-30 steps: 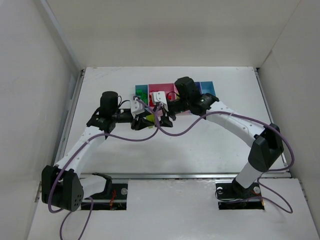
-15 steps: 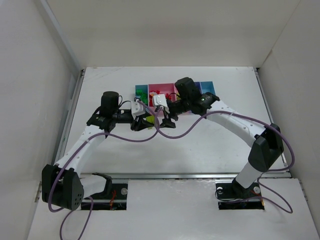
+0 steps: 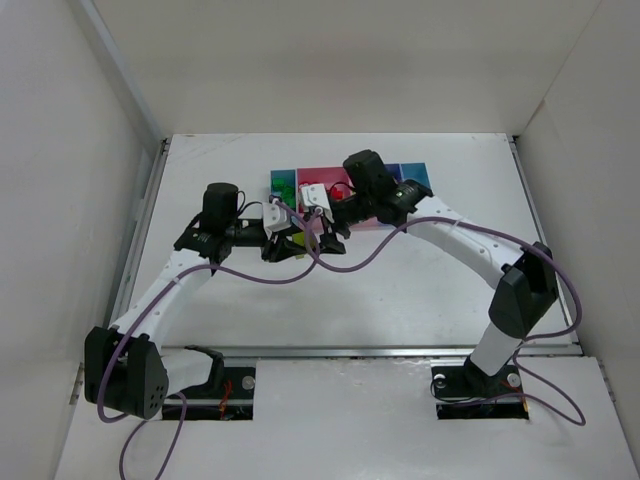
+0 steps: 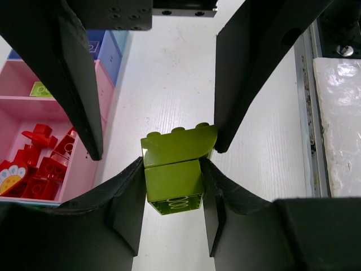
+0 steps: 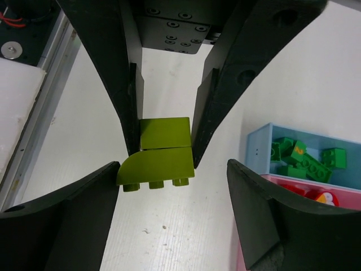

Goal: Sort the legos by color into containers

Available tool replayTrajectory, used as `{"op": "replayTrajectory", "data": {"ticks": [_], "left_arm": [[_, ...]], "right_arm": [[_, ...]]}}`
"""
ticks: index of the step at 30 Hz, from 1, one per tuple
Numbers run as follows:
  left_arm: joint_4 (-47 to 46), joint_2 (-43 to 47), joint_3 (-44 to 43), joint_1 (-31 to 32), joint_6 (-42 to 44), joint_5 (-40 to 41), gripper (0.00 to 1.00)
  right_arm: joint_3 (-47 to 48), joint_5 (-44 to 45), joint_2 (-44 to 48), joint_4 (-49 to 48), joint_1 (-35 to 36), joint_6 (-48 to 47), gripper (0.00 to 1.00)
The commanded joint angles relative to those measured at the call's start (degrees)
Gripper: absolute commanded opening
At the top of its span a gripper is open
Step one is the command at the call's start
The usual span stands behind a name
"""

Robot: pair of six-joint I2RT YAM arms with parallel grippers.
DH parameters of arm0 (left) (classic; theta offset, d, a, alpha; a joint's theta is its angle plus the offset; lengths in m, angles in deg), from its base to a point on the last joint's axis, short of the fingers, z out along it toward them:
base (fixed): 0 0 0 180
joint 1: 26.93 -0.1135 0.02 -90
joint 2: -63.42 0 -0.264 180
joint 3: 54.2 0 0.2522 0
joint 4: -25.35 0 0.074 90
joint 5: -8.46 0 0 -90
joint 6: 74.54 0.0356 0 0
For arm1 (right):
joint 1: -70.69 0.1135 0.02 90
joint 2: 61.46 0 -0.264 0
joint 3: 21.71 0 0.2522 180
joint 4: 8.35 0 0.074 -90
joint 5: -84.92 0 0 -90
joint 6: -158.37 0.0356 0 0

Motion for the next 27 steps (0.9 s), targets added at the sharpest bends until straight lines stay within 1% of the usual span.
{"op": "replayTrajectory", "data": {"ticks": [1, 3, 4, 7, 8, 10, 11, 13, 14, 17, 19, 20, 23, 24, 25, 27], "left_arm": [[-1.31, 0.42, -2.38, 0.12, 0.13, -2.63, 0.00], [-1.31, 0.42, -2.38, 0.12, 0.13, -2.63, 0.00], [-1.31, 0.42, -1.86, 0.12, 0.13, -2.63, 0.00], [-1.31, 0.42, -1.86, 0.12, 0.13, -2.63, 0.00], [-1.31, 0.42, -1.86, 0.12, 0.13, -2.63, 0.00], [-1.31, 0.42, -1.86, 0.12, 0.13, -2.63, 0.00], [-1.31, 0.42, -1.86, 0.12, 0.13, -2.11, 0.00], [-0.53, 0.42, -1.86, 0.12, 0.13, -2.11, 0.00], [0.35, 0.42, -1.86, 0.12, 1.00, -2.11, 0.00], [2.81, 0.42, -1.86, 0.12, 3.37, -0.88, 0.00], [3.35, 0.95, -1.86, 0.12, 3.99, -0.17, 0.00], [4.13, 0.95, -1.86, 0.12, 4.86, -0.17, 0.00], [4.14, 0.95, -1.86, 0.12, 5.49, -0.17, 0.00], [4.14, 0.95, -1.86, 0.12, 5.49, -0.17, 0.00], [4.14, 0.95, -1.86, 0.12, 5.49, -0.17, 0.00], [4.14, 0.95, -1.86, 0.12, 4.97, -0.17, 0.00]], "right_arm": [[2.50, -1.34, -1.03, 1.09, 0.76, -0.57, 0.80], [2.50, -0.81, -1.03, 1.70, 1.28, -0.57, 0.75], [2.50, -0.81, -1.64, 1.71, 1.28, -0.57, 0.69], [3.02, -0.29, -2.17, 2.76, 1.28, -0.57, 0.57], [3.02, -0.28, -2.17, 2.76, 1.28, -0.57, 0.48], [3.55, 0.24, -2.17, 3.81, 1.28, -0.57, 0.37], [3.55, 0.25, -2.17, 3.82, 1.28, -0.57, 0.21], [3.55, 2.00, -2.17, 4.34, 1.28, -0.57, 0.03], [3.55, 2.61, -2.17, 4.35, 1.28, -0.57, 0.00], [1.02, 3.15, -0.60, 4.35, -1.26, -0.57, 0.00], [-1.01, 3.15, 0.28, 2.77, -3.71, 1.01, 0.00], [-2.15, 1.75, 0.29, 0.67, -7.03, 1.97, 0.00], [-6.02, -1.23, 1.69, -3.55, -12.67, 7.94, 0.00], [-7.42, -1.25, 2.22, -6.96, -15.56, 9.79, 0.00], [-8.13, -1.25, 2.92, -8.65, -16.46, 12.42, 0.00], [-9.19, 0.23, 3.79, -12.85, -17.00, 13.67, 0.00]]}}
